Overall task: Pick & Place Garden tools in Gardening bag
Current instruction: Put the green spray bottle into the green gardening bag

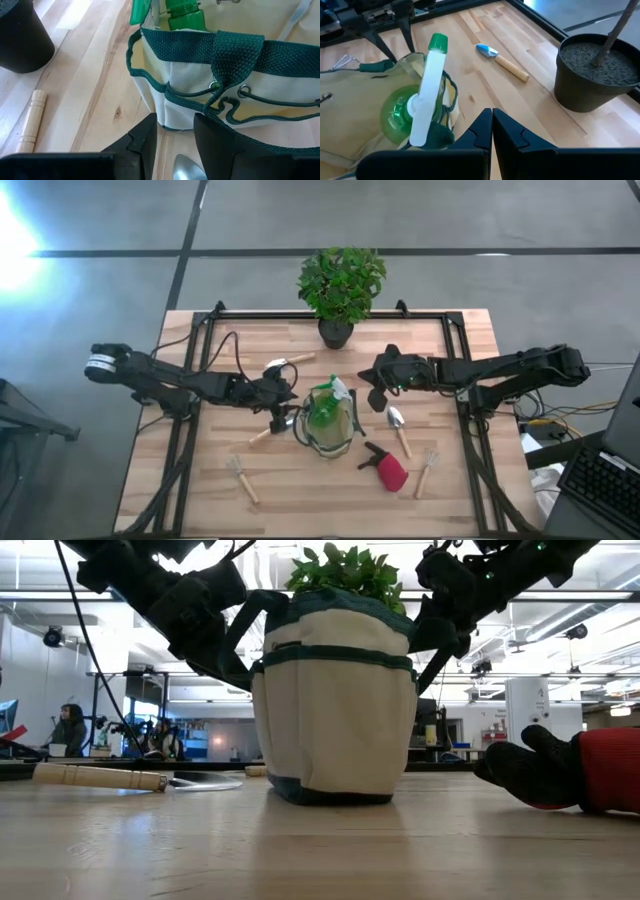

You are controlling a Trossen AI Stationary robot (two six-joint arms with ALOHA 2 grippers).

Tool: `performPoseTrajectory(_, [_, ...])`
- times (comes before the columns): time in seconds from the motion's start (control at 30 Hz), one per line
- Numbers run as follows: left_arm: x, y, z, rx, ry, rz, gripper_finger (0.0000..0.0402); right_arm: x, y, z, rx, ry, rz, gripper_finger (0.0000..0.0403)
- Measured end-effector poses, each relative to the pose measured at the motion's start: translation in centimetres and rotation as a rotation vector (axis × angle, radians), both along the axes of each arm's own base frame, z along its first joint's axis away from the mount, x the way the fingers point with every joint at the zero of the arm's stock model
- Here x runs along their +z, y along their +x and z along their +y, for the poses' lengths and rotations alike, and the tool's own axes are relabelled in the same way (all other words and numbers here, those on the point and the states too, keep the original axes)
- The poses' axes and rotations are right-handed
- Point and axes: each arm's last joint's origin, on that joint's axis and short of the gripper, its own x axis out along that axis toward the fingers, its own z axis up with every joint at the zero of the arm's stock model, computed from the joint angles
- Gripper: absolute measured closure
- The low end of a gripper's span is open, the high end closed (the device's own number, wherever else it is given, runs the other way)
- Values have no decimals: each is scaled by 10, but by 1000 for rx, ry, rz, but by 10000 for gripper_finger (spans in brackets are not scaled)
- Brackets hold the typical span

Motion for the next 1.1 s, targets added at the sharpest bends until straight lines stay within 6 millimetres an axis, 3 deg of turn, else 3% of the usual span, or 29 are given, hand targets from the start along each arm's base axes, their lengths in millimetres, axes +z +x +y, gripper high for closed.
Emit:
performPoseTrajectory(0.83, [4,3,-1,-21,3,-43,268,-1,5,-1,-27,44,-44,394])
performPoseTrajectory(1.1, [6,5,-1,-33,4,-73,268,-19,23,-1,-10,64,-33,394])
